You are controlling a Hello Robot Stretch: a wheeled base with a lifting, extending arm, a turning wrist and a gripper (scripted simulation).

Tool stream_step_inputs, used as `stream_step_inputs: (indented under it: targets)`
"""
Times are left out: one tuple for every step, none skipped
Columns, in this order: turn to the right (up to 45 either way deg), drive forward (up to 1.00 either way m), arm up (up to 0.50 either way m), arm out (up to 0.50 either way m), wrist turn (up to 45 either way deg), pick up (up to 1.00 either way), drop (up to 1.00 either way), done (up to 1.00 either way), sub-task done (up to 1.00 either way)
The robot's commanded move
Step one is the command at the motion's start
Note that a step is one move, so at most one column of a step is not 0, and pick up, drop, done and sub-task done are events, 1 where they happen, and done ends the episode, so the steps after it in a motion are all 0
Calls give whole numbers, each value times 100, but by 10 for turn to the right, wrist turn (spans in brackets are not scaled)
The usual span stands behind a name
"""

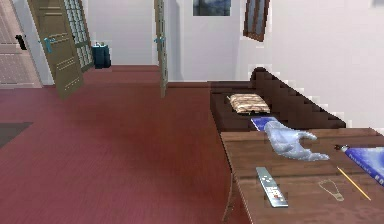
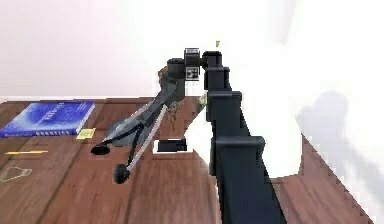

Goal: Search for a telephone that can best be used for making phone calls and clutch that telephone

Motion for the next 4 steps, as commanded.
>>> stream_step_inputs:
  targets:
    - [0,0,0,0,450,0,0,0,0]
    - [0,0,0,0,450,0,0,0,0]
    - [0,0,0,0,240,0,0,0,0]
    - [0,0,-30,0,0,0,0,0,0]
